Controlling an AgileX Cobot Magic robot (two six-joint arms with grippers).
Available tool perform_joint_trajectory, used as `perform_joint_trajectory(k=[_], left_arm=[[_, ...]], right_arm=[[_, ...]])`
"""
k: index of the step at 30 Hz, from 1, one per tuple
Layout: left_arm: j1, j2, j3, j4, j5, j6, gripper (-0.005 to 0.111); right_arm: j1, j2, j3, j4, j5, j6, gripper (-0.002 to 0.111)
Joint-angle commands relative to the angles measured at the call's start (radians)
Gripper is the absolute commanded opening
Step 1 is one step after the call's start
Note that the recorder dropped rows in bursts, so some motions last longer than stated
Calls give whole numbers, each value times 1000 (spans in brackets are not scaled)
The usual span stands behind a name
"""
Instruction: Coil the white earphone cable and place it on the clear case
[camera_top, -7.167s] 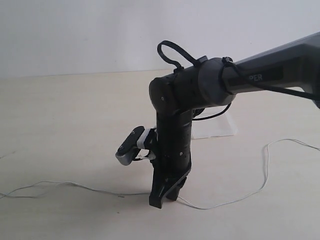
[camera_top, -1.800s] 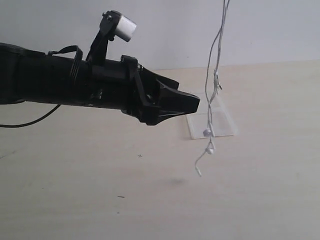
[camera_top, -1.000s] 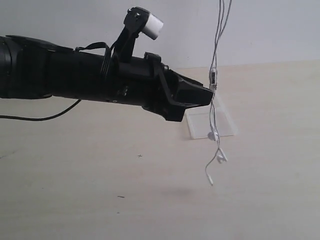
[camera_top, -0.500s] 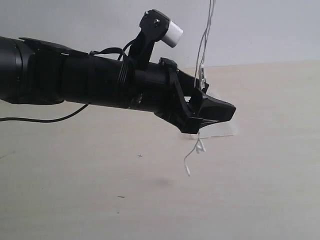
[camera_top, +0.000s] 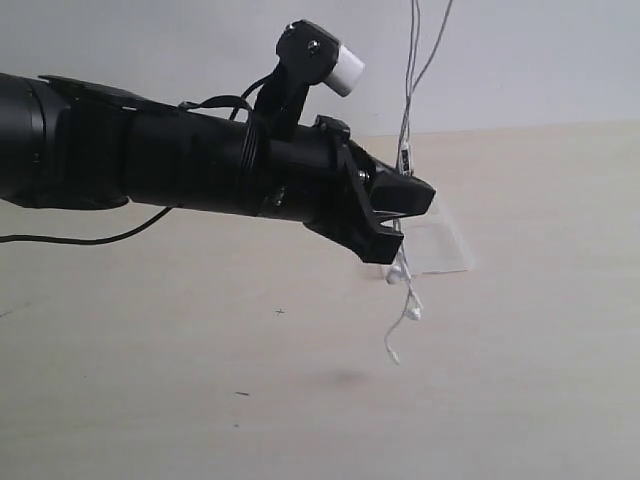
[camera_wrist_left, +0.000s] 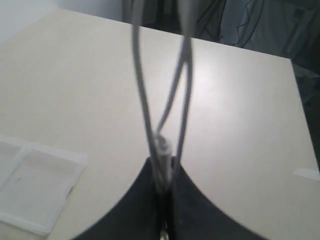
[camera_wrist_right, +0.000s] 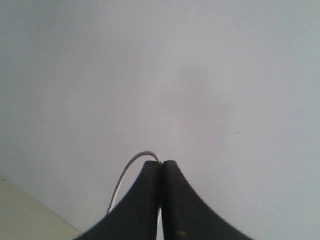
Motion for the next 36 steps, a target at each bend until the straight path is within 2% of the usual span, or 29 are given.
perform_joint_trajectory(k=[1, 7, 13, 21, 25, 29, 36], left_arm=[[-6, -3, -4, -9, -44, 2, 0], [-6, -30, -14, -9, -135, 2, 0], [-6, -78, -87, -9, -114, -64, 0], [-6, -162, -123, 11, -80, -197, 0], [-6, -194, -123, 92, -148, -251, 0], [6, -215, -123, 184, -180, -337, 0], [21, -239, -123, 186, -166, -376, 0]], right_arm=[[-5, -59, -6, -18, 128, 0, 0], [-5, -218, 34, 81, 412, 0, 0], [-5, -373, 209, 197, 458, 12, 0], [-5, -463, 595, 200, 288, 77, 0], [-5, -463, 742, 198, 201, 105, 0], [-5, -463, 824, 194, 165, 105, 0], [-5, -414, 904, 211, 130, 92, 0]])
